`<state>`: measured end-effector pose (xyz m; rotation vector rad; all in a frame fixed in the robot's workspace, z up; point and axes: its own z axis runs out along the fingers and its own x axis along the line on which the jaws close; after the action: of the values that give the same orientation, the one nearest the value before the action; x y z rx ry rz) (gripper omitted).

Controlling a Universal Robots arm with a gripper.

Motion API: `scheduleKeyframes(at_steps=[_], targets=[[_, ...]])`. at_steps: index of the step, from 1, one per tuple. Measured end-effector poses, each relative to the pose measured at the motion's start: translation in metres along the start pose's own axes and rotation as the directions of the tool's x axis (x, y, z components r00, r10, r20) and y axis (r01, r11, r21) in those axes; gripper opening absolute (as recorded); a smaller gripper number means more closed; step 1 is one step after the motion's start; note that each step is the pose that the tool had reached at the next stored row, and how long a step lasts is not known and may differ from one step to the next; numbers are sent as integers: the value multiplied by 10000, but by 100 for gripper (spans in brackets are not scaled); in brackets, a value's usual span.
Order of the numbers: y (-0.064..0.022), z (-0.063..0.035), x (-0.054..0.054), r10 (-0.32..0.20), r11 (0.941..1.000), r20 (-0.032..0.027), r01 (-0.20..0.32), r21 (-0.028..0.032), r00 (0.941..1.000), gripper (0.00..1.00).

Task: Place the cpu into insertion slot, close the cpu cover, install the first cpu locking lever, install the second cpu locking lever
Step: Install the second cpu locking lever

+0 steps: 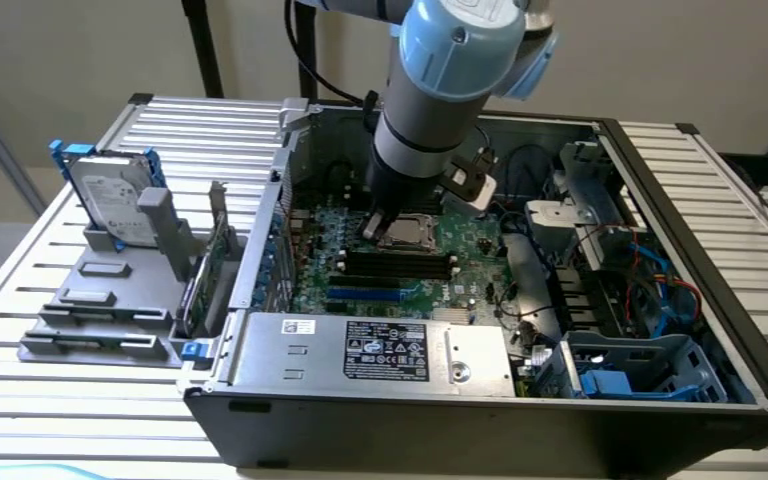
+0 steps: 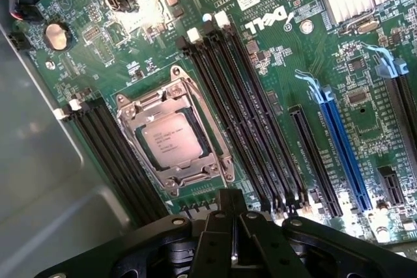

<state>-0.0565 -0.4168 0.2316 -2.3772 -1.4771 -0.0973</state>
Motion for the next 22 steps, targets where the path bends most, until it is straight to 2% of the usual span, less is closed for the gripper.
scheduleKeyframes(at_steps=[6,15,22], targets=[[-4,108,-40,-18,10000,-23,18,-47,10000,11],[-54,263,-104,-78,9998,-96,76,-205,9999,11],[-68,337,-113,-98,9996,-119,95,-257,9999,11]])
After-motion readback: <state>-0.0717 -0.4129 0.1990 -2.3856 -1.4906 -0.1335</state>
